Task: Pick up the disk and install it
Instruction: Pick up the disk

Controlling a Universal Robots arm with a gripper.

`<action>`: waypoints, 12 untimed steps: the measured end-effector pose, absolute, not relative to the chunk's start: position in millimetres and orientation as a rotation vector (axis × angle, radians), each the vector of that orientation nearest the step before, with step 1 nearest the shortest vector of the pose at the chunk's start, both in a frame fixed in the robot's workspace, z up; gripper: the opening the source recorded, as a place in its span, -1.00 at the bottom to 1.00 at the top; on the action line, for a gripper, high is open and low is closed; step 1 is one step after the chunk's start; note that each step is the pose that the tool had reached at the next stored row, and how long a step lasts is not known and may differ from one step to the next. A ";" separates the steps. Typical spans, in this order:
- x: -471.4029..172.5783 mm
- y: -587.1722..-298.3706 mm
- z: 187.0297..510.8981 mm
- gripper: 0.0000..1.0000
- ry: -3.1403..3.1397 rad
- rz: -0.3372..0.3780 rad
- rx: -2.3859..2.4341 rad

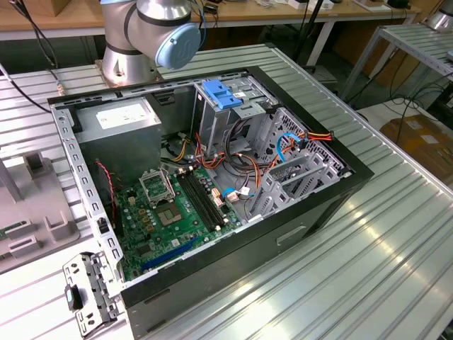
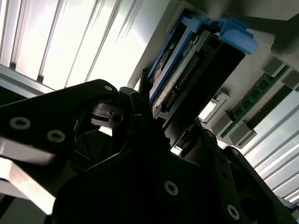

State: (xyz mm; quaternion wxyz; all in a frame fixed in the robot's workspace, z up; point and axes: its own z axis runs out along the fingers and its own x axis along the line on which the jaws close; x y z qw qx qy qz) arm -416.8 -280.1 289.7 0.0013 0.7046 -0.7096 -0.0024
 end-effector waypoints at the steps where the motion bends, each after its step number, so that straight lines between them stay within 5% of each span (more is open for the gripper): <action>1: -417.0 -280.1 289.7 -0.04 -2.230 -0.002 2.214; 12: -421.3 -280.1 288.9 -0.04 -2.233 0.005 2.217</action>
